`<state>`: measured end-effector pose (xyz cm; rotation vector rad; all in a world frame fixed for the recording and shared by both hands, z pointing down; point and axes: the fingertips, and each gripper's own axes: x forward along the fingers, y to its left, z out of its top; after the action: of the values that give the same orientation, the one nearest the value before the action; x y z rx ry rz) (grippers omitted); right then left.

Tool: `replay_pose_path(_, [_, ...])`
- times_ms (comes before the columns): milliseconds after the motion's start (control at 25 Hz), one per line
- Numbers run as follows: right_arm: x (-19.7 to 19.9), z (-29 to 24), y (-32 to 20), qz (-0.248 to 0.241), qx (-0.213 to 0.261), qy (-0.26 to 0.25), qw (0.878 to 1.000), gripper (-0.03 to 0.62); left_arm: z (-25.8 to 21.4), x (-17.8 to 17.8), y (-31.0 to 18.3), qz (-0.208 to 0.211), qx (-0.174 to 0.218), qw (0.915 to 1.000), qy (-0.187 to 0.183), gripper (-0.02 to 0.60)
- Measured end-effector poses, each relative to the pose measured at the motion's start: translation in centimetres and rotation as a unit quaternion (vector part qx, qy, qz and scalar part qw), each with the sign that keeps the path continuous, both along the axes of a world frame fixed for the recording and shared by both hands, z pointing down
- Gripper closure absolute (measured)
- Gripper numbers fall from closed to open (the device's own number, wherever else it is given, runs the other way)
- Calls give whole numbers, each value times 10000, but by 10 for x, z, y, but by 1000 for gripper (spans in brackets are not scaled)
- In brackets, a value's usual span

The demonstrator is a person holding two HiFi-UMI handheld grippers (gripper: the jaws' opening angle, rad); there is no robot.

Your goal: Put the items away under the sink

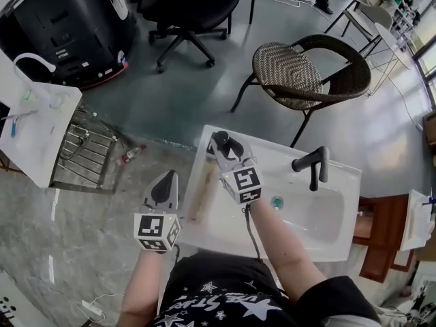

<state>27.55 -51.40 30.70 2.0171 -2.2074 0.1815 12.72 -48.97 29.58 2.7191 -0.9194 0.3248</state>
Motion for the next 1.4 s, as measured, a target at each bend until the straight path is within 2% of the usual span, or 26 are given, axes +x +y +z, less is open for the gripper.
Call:
replay_pose_path(160, [16, -2, 6, 201, -74, -227, 9995, 497, -3, 0, 3, 57, 31, 10000, 9, 572])
replay_pose_path(440, [24, -23, 35, 379, 26, -139, 9992, 499, -9, -9, 11, 107, 52, 9999, 79, 572])
replay_pose_path(760, [8, -40, 101, 575, -28, -286, 9979, 497, -23, -3, 50, 578, 174, 9976, 328, 572])
replay_pose_path(920, [4, -48, 139, 731, 24, -334, 9968, 497, -18, -4, 71, 929, 221, 9950, 304, 572])
replay_pose_path(1160, [1, -53, 187, 939, 35, -377, 9949, 497, -13, -10, 92, 1006, 77, 9942, 378, 572])
replay_pose_path(1400, [0, -50, 223, 1006, 18, -532, 9935, 497, -13, -3, 124, 1174, 85, 9926, 282, 572])
